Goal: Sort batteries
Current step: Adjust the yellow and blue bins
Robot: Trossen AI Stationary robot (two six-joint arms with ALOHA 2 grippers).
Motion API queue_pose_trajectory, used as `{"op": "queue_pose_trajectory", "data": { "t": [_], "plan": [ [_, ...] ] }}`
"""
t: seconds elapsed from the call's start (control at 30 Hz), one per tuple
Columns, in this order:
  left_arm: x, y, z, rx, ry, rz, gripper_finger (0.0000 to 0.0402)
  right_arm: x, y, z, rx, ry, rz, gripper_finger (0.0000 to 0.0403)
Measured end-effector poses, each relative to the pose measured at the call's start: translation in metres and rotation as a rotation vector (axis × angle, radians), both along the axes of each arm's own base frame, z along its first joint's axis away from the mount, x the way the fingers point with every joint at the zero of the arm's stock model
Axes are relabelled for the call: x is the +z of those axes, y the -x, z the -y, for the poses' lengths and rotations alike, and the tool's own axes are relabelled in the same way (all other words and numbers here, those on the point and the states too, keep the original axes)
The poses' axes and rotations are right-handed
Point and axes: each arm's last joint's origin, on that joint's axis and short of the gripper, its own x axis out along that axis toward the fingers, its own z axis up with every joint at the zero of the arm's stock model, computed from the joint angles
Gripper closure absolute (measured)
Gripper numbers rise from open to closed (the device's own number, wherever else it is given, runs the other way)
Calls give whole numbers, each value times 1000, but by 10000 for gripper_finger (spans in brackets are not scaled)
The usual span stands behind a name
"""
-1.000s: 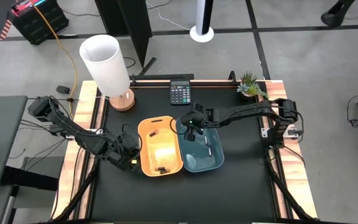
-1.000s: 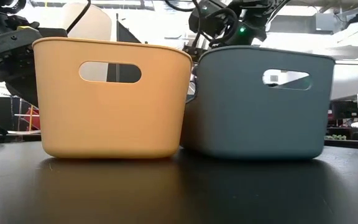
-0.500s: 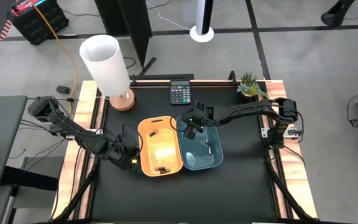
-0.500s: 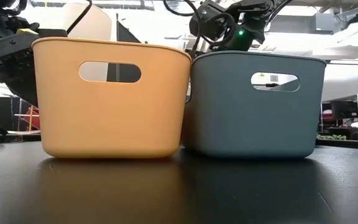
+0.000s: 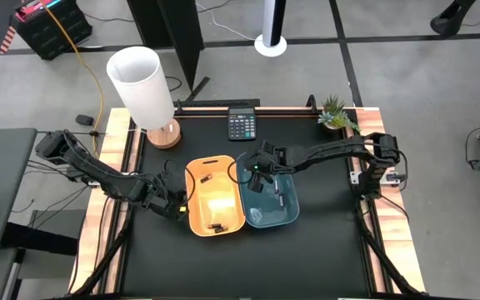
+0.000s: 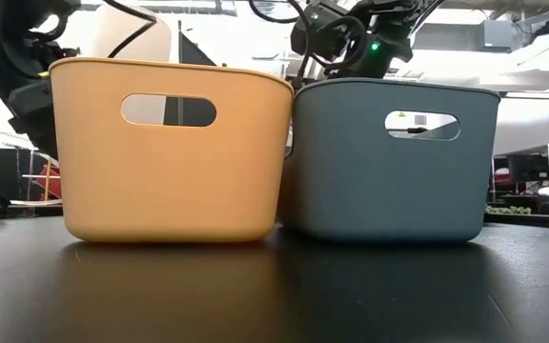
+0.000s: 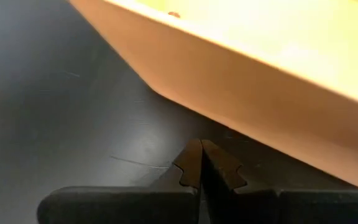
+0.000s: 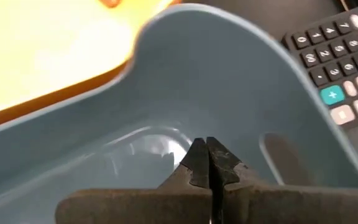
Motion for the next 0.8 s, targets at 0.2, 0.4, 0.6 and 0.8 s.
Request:
{"op": "queue_pose_trajectory", "data": {
  "t": [0.2,0.4,0.6,0.8],
  "plan": [
    [0,-2,-7,-2,-43,-24,401,2,-1,-16,36,-3,7,403],
    [0,-4,-15,5,-92,-39,401,32,11,-26,15,36,79,403],
    [0,-5,-18,-12,-105,-59,401,74,45,-32,-77,89,114,403],
    [-1,-4,-14,-58,-69,-76,401,73,90,-22,-256,46,49,403]
  ]
}}
